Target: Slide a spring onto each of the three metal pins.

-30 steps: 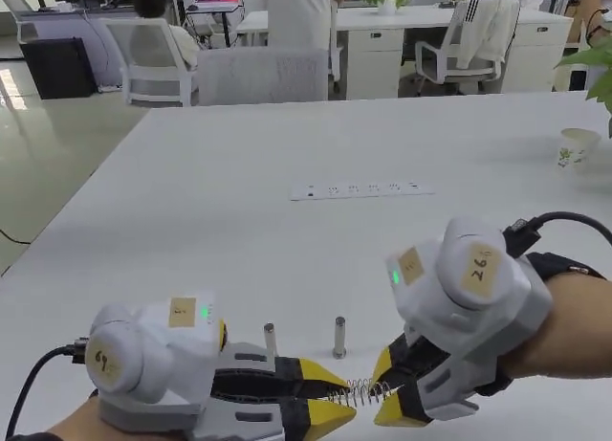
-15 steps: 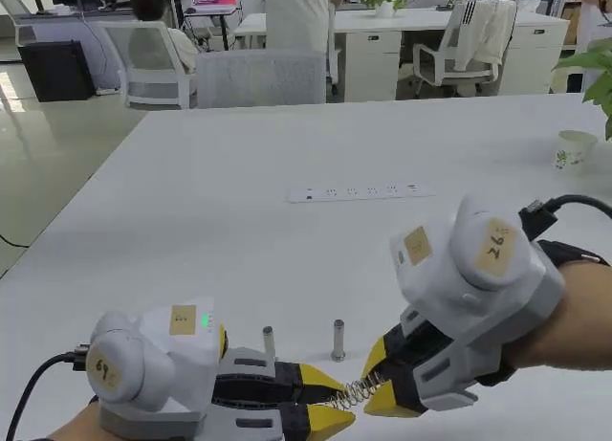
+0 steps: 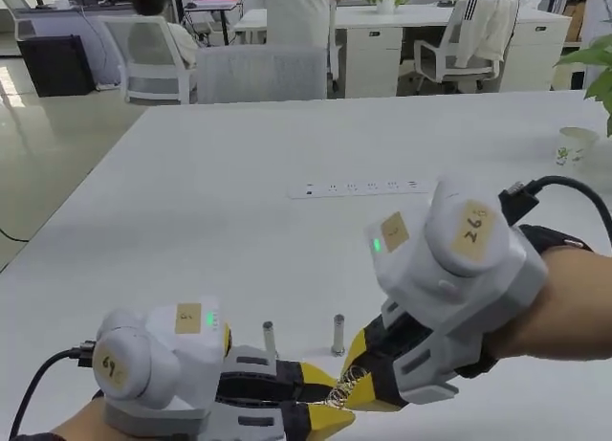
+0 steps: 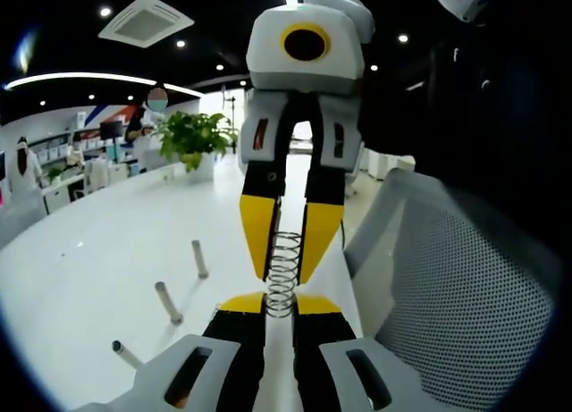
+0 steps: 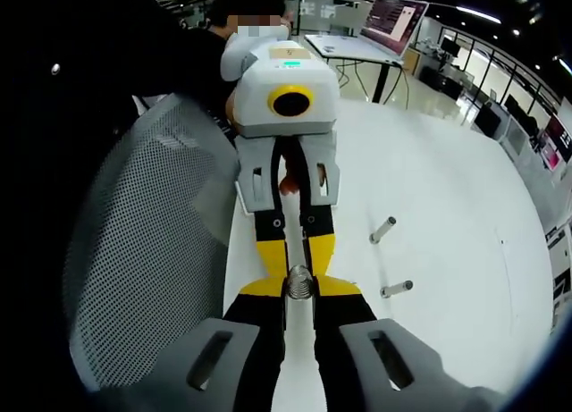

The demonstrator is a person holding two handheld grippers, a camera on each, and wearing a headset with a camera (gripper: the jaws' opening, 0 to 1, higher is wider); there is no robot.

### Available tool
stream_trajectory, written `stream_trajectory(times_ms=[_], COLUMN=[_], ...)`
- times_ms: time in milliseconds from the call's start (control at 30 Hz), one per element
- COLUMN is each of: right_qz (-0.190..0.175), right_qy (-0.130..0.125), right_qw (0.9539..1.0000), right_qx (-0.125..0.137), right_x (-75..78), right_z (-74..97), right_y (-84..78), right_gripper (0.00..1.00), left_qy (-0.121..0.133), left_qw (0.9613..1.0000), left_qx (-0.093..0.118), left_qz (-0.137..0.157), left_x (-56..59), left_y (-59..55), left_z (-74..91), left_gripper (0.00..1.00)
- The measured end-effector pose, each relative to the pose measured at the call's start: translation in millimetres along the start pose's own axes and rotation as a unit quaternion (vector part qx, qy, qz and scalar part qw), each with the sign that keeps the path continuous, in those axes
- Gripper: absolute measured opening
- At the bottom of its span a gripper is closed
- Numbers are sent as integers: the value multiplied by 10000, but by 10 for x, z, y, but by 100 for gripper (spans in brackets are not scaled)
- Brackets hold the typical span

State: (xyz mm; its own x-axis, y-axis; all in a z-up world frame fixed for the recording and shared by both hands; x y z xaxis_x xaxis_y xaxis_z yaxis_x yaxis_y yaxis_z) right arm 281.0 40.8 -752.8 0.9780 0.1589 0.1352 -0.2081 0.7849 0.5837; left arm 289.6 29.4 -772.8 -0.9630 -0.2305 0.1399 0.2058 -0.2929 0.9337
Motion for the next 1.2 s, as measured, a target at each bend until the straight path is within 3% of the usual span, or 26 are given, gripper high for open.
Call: stream_trajectory(times_ms=[367, 667, 1033, 1200], right_qz=[21, 5, -81, -134], right_qy=[45, -1, -44, -153], right_qw=[9999, 9998, 9986, 9972], right_qx=[-104, -188, -519, -719], right_x=[8, 57, 127, 199], right_z=[-13, 4, 88, 171], right_y=[-10, -61, -275, -414], right_gripper=[8, 8, 8, 8], left_qy=[22, 55, 261, 420], left_qw=[10000, 9998, 9992, 9984], left_qx=[12, -35, 47, 152], left_qz=[34, 192, 315, 352], left_x=[-13, -28, -144, -220], left_y=[-9, -38, -50, -1], left_z=[-16, -17, 126, 235], left_gripper=[3, 18, 24, 27])
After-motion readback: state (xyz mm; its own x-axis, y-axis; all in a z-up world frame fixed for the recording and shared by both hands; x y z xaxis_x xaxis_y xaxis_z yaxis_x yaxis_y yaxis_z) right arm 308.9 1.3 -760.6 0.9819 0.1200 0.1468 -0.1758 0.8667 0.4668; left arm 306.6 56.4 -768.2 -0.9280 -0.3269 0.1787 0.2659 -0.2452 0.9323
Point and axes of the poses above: the centre of the closed fingertips' face, and the gripper's own axes: z roughly backward along the fingers, x roughly to its right, y roughly out of its top, the point moved 1 cm from there along z, roughly backward along the fingers, and after that the axes turned 8 degrees about z, right-handed, at the moved point
